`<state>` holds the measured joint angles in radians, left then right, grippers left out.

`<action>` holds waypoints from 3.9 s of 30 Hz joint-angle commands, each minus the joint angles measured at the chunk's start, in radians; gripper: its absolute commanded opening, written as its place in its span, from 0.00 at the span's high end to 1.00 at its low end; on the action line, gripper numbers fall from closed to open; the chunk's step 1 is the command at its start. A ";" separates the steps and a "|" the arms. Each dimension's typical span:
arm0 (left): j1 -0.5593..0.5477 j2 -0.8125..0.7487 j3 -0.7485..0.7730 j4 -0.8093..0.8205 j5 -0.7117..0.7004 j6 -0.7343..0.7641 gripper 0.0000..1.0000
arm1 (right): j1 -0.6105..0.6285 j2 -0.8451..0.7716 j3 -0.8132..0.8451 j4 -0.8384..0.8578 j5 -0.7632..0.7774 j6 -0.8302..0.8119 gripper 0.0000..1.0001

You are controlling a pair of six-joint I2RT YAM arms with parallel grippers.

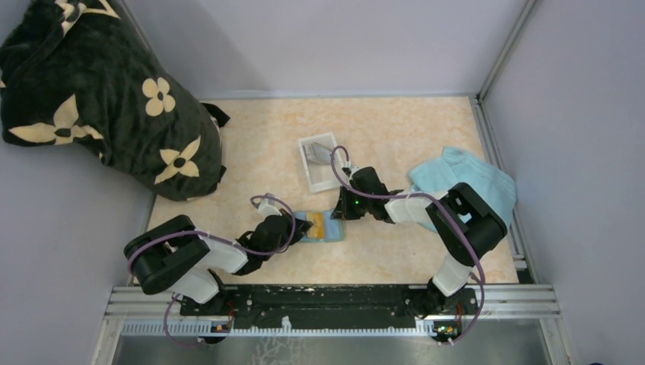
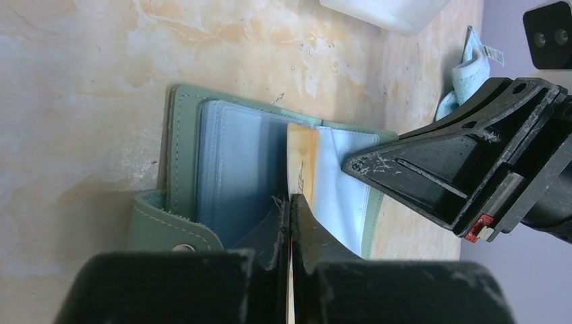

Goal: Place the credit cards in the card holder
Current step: Insert the credit card into the card holder.

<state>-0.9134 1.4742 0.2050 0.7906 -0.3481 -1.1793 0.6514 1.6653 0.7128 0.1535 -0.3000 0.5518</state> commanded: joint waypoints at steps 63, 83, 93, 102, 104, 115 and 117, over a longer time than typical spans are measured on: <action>-0.009 0.196 -0.093 0.214 0.190 -0.080 1.00 | 0.014 0.044 -0.083 -0.136 0.123 -0.001 1.00; -0.035 0.226 -0.182 0.328 0.164 -0.131 1.00 | 0.014 0.020 -0.102 -0.154 0.186 0.007 1.00; -0.036 0.201 -0.132 0.226 0.200 -0.077 1.00 | 0.015 0.017 -0.106 -0.146 0.188 0.015 1.00; -0.036 0.269 -0.071 0.241 0.258 -0.061 1.00 | 0.014 0.014 -0.108 -0.147 0.185 0.014 1.00; -0.036 0.281 -0.072 0.255 0.255 -0.068 1.00 | 0.014 0.010 -0.110 -0.149 0.186 0.011 0.99; -0.038 0.284 -0.084 0.228 0.190 -0.117 1.00 | 0.015 -0.039 -0.123 -0.212 0.258 -0.010 0.75; -0.038 0.274 -0.085 0.203 0.178 -0.122 1.00 | 0.015 -0.062 -0.121 -0.228 0.277 -0.017 0.68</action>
<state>-0.9321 1.7275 0.1379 1.1896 -0.1959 -1.3144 0.6704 1.5990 0.6544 0.1665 -0.2081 0.6025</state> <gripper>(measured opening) 0.004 0.270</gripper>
